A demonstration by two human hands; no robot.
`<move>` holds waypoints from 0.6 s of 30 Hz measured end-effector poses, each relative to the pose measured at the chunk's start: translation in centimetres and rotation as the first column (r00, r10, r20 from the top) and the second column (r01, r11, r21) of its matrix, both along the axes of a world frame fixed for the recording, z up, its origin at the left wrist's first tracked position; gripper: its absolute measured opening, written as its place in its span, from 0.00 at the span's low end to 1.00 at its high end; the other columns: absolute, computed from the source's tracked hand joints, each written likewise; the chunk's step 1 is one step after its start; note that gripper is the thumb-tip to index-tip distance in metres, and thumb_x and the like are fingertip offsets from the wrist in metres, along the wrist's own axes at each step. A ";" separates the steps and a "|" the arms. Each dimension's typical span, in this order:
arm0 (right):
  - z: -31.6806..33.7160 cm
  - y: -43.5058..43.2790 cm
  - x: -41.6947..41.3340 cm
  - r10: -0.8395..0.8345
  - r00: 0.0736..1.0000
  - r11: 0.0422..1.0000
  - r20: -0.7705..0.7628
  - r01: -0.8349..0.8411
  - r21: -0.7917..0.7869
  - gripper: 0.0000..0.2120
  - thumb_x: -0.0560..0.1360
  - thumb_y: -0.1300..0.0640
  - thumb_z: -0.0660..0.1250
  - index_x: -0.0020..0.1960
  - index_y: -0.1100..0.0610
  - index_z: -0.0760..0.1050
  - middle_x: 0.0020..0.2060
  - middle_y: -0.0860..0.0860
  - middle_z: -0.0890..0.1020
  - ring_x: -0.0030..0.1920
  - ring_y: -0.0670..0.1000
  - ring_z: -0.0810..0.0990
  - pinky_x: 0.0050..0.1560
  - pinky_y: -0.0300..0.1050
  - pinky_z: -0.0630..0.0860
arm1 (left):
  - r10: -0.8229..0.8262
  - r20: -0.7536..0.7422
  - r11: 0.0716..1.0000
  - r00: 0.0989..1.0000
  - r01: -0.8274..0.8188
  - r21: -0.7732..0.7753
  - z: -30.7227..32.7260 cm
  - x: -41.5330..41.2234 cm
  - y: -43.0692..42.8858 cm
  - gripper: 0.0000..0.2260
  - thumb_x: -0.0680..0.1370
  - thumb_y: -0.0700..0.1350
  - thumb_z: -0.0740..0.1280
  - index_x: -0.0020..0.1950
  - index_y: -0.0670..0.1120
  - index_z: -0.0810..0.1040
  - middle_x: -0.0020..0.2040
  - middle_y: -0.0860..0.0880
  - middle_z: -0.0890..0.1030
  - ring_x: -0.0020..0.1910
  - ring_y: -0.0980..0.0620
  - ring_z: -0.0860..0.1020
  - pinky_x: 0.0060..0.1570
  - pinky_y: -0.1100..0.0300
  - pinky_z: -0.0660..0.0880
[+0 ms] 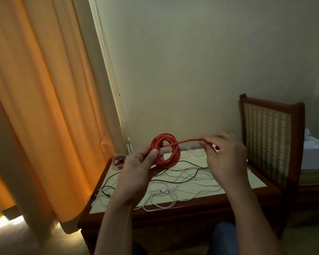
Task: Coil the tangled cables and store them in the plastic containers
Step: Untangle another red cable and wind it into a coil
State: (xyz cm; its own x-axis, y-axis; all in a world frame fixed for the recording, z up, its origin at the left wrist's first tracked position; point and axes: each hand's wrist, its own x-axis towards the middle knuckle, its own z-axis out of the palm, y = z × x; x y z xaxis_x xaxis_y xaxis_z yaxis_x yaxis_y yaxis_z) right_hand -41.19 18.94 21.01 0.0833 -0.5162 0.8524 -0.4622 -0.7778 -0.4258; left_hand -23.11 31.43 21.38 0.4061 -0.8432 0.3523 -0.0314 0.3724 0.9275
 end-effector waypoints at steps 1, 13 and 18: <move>0.0 0.2 0.1 0.055 0.998 0.998 0.020 -0.055 0.038 0.06 0.74 0.59 0.75 0.50 0.53 0.86 0.40 0.45 0.82 0.42 0.47 0.79 0.47 0.52 0.78 | -0.029 -0.016 1.000 0.999 0.029 0.002 0.0 -0.1 0.0 0.11 0.84 0.39 0.62 0.56 0.41 0.84 0.47 0.43 0.84 0.53 0.45 0.84 0.59 0.45 0.80; -0.7 1.8 2.5 0.290 0.579 0.522 0.762 -0.763 0.381 0.07 0.75 0.55 0.74 0.50 0.56 0.87 0.48 0.59 0.85 0.37 0.52 0.69 0.36 0.42 0.68 | -0.142 -0.050 0.990 0.989 0.143 0.011 0.2 -1.1 -0.2 0.12 0.79 0.40 0.66 0.59 0.41 0.84 0.46 0.43 0.82 0.46 0.51 0.81 0.53 0.54 0.81; -0.3 2.2 2.3 0.324 0.489 0.322 0.810 -0.862 0.392 0.09 0.73 0.55 0.73 0.51 0.58 0.87 0.44 0.55 0.85 0.39 0.51 0.67 0.38 0.43 0.65 | -0.133 -0.025 0.991 0.991 0.133 0.032 0.3 -1.2 0.0 0.11 0.81 0.41 0.65 0.58 0.45 0.86 0.49 0.43 0.84 0.49 0.49 0.82 0.55 0.51 0.81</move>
